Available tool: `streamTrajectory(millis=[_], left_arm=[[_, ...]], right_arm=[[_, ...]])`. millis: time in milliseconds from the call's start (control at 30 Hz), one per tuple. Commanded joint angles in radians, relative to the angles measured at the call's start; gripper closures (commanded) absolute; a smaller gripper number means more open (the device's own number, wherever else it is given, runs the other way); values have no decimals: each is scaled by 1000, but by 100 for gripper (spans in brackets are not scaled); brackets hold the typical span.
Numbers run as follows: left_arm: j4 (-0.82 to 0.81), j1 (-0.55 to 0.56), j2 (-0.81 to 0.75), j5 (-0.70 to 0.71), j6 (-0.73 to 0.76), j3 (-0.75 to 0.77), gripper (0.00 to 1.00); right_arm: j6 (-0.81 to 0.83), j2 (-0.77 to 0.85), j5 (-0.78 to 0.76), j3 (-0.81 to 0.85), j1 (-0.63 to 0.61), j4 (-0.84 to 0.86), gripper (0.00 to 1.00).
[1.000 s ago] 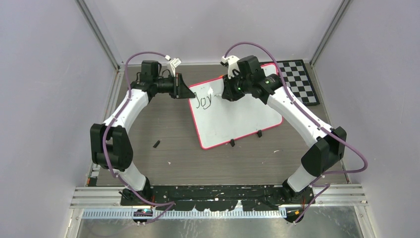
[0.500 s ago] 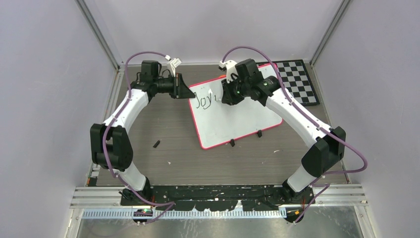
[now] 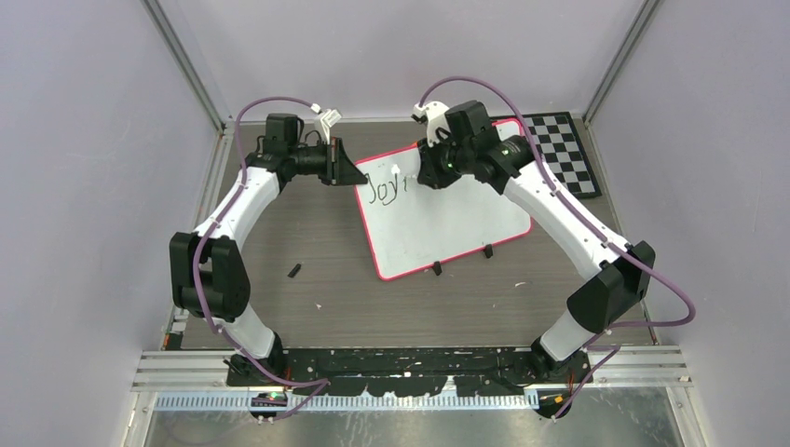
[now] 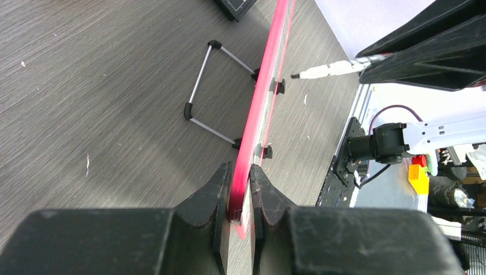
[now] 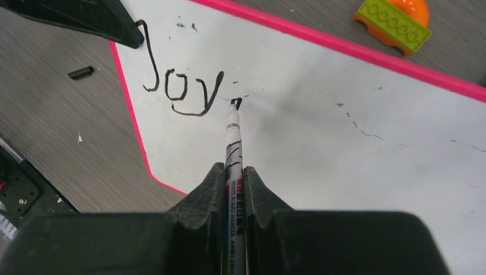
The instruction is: Write a sentence on the whiteboard
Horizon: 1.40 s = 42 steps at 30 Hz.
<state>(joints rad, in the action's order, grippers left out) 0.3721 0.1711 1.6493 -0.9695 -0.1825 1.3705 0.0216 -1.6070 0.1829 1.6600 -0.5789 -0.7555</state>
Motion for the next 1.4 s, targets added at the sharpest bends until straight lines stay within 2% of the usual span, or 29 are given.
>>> streamTrajectory(millis=[0, 400, 900, 1367], left_arm=[[-17, 4, -23, 29, 11, 8, 100], [-21, 5, -42, 37, 15, -10, 100], [-22, 4, -41, 36, 14, -10, 100], [-23, 4, -42, 41, 17, -10, 100]], right_arm=[[12, 20, -41, 70, -4, 35, 100], [21, -49, -55, 69, -3, 54, 100], [14, 59, -53, 24, 28, 40, 100], [17, 1, -30, -17, 31, 64, 100]])
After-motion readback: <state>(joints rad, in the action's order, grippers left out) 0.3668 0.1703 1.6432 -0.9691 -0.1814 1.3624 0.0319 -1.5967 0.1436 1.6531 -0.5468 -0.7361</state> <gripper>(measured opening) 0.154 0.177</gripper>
